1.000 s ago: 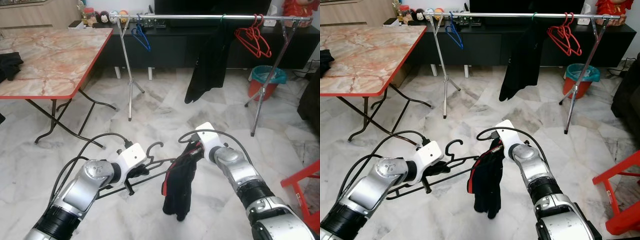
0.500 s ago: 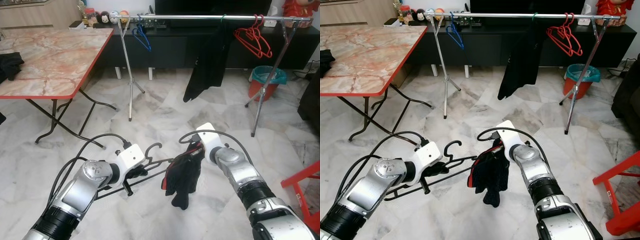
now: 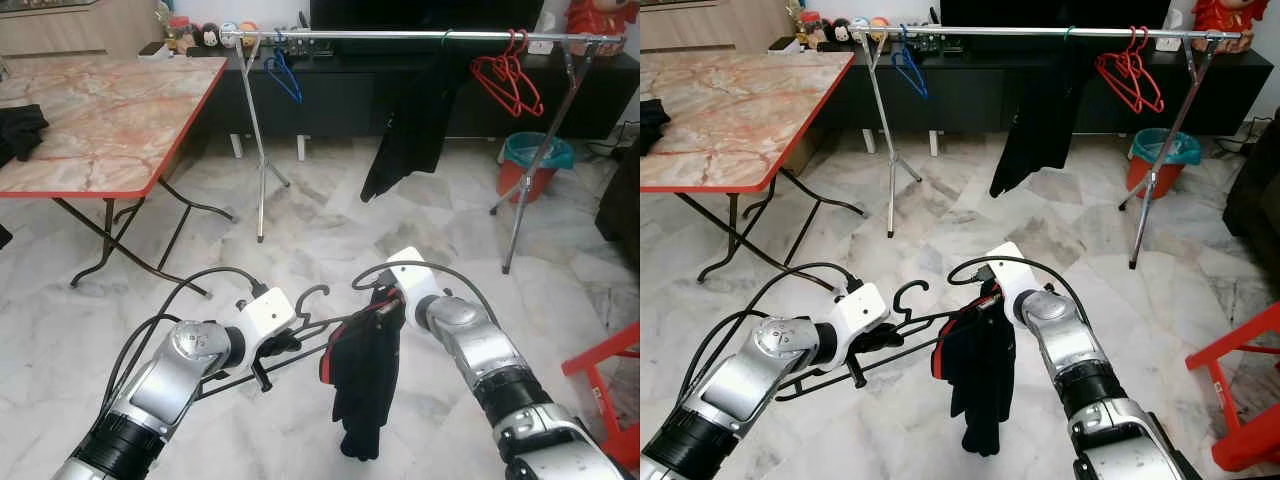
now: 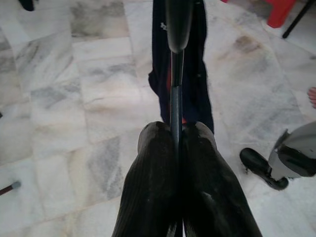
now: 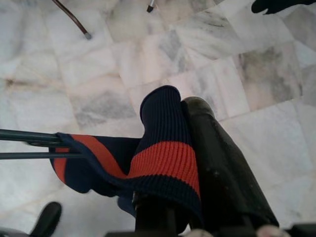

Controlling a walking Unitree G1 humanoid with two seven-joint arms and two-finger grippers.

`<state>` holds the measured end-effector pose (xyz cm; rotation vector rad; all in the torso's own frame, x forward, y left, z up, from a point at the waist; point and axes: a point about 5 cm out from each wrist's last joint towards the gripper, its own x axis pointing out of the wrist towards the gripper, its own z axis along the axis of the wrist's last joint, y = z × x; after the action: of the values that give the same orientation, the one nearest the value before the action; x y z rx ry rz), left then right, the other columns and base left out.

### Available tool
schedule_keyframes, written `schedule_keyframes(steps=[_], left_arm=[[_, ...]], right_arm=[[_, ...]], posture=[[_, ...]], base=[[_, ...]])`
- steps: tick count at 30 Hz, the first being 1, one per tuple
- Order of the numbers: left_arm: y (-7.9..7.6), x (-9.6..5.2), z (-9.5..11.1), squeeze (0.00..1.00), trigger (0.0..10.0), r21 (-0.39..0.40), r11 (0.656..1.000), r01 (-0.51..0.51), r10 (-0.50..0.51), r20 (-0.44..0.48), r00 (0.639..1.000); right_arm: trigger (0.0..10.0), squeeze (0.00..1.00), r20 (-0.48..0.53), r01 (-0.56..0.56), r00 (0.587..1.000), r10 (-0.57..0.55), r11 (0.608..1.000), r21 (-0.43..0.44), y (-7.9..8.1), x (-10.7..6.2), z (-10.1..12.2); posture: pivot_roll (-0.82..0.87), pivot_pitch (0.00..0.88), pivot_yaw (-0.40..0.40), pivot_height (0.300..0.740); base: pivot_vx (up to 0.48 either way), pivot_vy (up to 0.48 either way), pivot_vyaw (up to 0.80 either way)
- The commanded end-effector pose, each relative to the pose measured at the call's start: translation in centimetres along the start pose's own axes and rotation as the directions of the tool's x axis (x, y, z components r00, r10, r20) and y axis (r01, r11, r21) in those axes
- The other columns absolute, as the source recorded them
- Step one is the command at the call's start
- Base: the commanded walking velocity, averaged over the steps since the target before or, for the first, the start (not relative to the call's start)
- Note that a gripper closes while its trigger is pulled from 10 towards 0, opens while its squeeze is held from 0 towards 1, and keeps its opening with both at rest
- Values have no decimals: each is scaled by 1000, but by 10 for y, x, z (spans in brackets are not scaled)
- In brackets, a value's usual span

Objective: Hang hanger

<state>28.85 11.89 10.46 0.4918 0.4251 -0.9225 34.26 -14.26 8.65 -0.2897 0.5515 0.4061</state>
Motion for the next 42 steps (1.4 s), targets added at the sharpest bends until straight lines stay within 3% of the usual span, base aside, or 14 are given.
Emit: schedule_keyframes(steps=[1,5,8,17,21,28,33,38,42], left_arm=[[4,0,1,0,10000,4,1000,-19,19,-1,1000],[-1,2,2,0,10000,11,1000,22,-23,6,1000],[1,4,4,0,10000,9,1000,3,-4,13,1000],[6,6,3,0,10000,2,999,-38,38,2,999],[16,8,-5,0,10000,23,991,-130,132,-72,989],[36,7,3,0,10000,-13,958,-287,286,-59,956],[35,8,1,0,10000,-5,964,-267,266,-71,961],[25,6,12,0,10000,-55,985,-162,164,34,986],[26,6,13,0,10000,-60,985,-161,164,45,986]], right_arm=[[10000,0,79,-3,997,2,1000,10,2,-7,20],[10000,0,98,-8,995,7,1000,7,4,-13,23],[10000,0,169,-45,985,32,996,71,9,-24,37],[10000,0,198,-70,979,50,993,92,24,-52,45],[10000,0,139,-36,990,24,996,80,25,-60,32],[10000,0,99,18,995,-26,997,79,20,-66,25],[10000,0,135,-13,991,0,995,102,25,-69,36],[10000,0,178,-85,982,66,992,98,35,-73,45],[10000,0,208,-127,972,106,988,93,41,-76,53]], posture=[[-19,0,33,740],[-27,0,36,740],[-36,0,38,740],[-48,0,34,740],[-53,0,32,740],[-57,0,37,740],[-56,0,41,740],[-55,0,41,740],[-55,0,42,740]], base=[[0,0,0],[0,0,0],[0,0,0],[0,0,0],[0,0,0],[0,0,0],[0,0,0],[0,0,0],[0,0,0]])
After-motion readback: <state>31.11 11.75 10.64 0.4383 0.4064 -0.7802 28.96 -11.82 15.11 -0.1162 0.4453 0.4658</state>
